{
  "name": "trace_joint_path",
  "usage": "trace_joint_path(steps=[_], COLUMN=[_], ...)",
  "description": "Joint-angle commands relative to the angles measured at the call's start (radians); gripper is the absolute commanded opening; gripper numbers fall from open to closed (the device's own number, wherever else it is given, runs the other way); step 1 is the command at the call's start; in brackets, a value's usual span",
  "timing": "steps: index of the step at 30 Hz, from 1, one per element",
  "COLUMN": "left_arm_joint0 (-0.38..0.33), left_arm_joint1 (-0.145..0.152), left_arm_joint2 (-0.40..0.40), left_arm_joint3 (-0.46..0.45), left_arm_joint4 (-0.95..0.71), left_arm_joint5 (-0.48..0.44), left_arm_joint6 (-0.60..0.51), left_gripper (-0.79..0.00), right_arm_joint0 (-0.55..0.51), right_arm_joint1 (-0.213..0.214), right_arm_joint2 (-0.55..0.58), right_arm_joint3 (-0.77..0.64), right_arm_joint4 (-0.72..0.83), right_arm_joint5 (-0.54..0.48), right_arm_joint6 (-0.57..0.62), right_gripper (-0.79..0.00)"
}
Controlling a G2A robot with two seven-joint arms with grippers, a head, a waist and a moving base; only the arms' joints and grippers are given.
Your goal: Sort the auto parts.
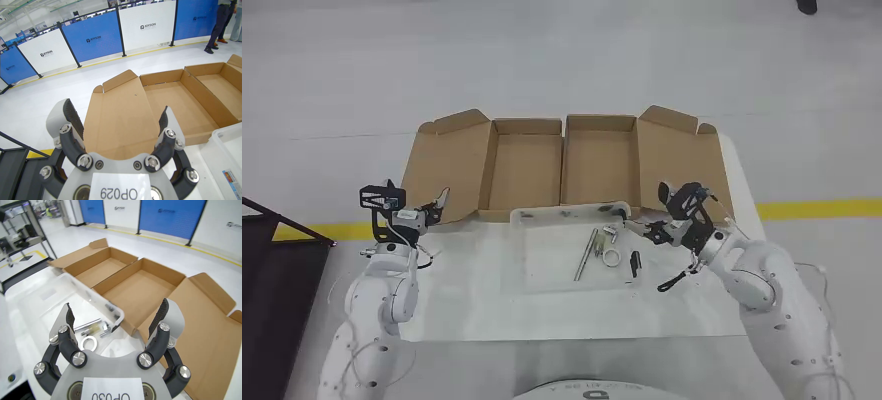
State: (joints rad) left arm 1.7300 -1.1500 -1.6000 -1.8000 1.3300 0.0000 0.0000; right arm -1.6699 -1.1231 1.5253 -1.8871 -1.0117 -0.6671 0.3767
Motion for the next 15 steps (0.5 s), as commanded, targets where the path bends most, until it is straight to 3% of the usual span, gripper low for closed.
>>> trace_joint_path(steps=[1,6,9,12,15], left_arm_joint0=[0.000,0.000,0.000,0.000,0.000], left_arm_joint1=[0.000,0.000,0.000,0.000,0.000], left_arm_joint2=[0.000,0.000,0.000,0.000,0.000], left_arm_joint3=[0.000,0.000,0.000,0.000,0.000], left_arm_joint4=[0.000,0.000,0.000,0.000,0.000], left_arm_joint5=[0.000,0.000,0.000,0.000,0.000], left_arm_joint6=[0.000,0.000,0.000,0.000,0.000], left_gripper=[0.000,0.000,0.000,0.000,0.000], right_arm_joint0=[0.001,0.009,0.030,0.059,0.090], right_arm_joint1=[0.006,0.016,0.018,0.019,0.019], right_arm_joint2=[-0.007,-0.042,-0.069,-0.103,-0.140], right_arm_joint3=[-0.011,-0.033,-0.030,-0.019,-0.003], right_arm_joint4=[0.018,0.028,0.032,0.027,0.026], right_arm_joint5=[-0.053,-0.079,-0.063,-0.042,-0.027], right_arm_joint6=[0.099,0.239,0.291,0.337,0.382], right_gripper=[-0.028,-0.031,-0.145,-0.197,-0.323])
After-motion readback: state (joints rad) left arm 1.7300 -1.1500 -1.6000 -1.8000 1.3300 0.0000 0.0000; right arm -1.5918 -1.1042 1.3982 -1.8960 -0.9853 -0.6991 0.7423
